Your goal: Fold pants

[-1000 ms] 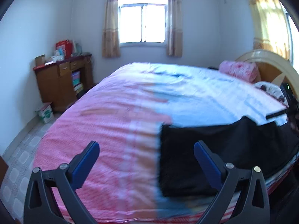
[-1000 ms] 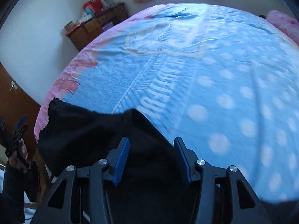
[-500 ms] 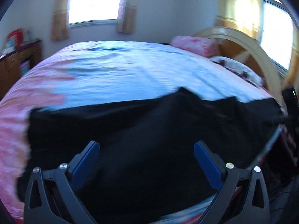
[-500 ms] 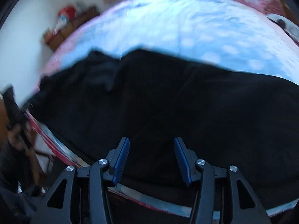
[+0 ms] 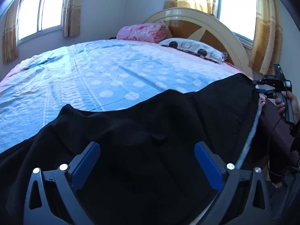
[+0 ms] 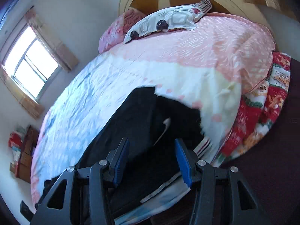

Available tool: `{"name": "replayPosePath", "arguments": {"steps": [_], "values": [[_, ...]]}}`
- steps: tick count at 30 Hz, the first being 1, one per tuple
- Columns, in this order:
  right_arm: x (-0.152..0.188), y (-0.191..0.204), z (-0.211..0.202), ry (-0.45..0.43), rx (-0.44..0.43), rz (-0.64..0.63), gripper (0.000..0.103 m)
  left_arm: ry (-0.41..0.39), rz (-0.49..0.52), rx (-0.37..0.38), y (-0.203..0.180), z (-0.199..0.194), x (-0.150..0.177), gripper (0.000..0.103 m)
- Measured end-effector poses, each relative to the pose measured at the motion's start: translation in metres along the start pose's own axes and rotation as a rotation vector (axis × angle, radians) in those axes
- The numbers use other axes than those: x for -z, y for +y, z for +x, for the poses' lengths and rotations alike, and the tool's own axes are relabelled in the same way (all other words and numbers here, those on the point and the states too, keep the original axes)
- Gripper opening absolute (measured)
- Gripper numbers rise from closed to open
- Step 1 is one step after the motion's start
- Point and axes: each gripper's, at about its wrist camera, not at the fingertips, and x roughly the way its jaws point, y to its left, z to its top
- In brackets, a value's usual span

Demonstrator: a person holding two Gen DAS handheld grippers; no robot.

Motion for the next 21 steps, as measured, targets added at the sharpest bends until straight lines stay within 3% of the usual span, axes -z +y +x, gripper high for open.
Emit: {"name": "replayPosePath", "arguments": {"steps": [4, 6, 13, 15, 18, 19, 21], "values": [[-0.011, 0.003, 0.016, -0.01, -0.022, 0.02, 0.05, 0.04, -0.081, -0.003, 0.016, 0.014, 0.006, 0.103], [-0.015, 0.008, 0.018, -0.012, 0.0, -0.006, 0.01, 0.03, -0.096, 0.005, 0.018, 0.014, 0.009, 0.103], [-0.014, 0.033, -0.046, -0.164, -0.079, -0.157, 0.009, 0.028, -0.052, 0.001, 0.016, 0.014, 0.013, 0.103], [-0.011, 0.024, -0.055, -0.186, -0.04, -0.155, 0.009, 0.024, -0.06, 0.019, 0.018, 0.012, 0.015, 0.103], [-0.004, -0.01, -0.037, -0.105, 0.047, -0.103, 0.009, 0.019, -0.048, 0.034, 0.018, 0.012, 0.018, 0.103], [0.0, -0.022, -0.021, -0.042, 0.07, -0.083, 0.009, 0.022, -0.033, 0.03, 0.016, 0.012, 0.019, 0.103], [0.007, -0.027, -0.013, -0.013, 0.107, -0.082, 0.018, 0.03, -0.02, 0.027, 0.014, 0.012, 0.018, 0.103]]}}
